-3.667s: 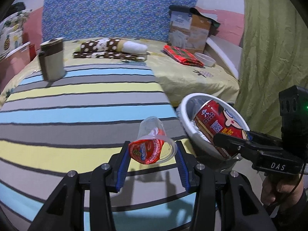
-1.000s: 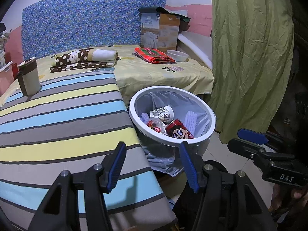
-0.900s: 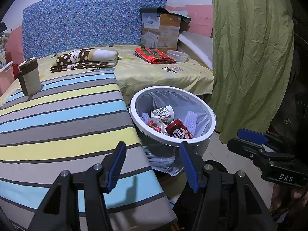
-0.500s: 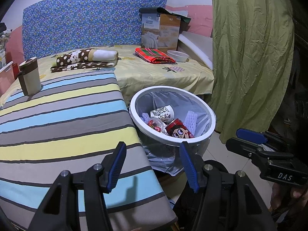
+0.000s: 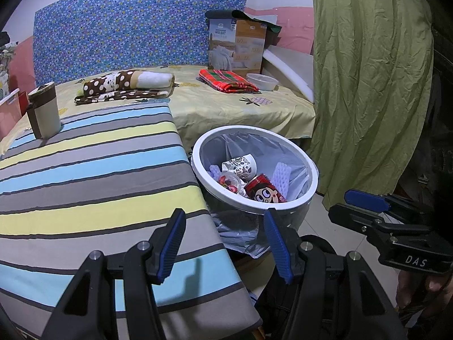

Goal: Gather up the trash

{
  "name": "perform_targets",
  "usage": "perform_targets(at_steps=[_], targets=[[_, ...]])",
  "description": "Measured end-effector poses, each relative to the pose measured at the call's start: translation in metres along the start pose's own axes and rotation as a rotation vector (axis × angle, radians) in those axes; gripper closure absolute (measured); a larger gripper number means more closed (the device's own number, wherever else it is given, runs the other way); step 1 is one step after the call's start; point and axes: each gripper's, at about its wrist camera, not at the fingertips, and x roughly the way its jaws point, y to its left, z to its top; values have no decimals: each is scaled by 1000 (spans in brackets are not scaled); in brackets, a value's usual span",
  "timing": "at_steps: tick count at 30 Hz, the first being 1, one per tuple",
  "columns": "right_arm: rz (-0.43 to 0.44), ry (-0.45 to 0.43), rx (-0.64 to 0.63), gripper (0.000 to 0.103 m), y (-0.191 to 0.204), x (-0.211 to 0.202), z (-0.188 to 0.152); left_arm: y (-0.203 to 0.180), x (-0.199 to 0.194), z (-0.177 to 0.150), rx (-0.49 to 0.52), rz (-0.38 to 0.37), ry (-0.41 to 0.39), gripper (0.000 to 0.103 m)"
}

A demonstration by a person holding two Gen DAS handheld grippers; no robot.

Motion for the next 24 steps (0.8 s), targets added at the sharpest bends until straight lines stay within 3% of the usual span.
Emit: perform_targets(at_steps=[24], targets=[[0,2,0,45,1,0,1,-3,4,-2,3,18,17,44]])
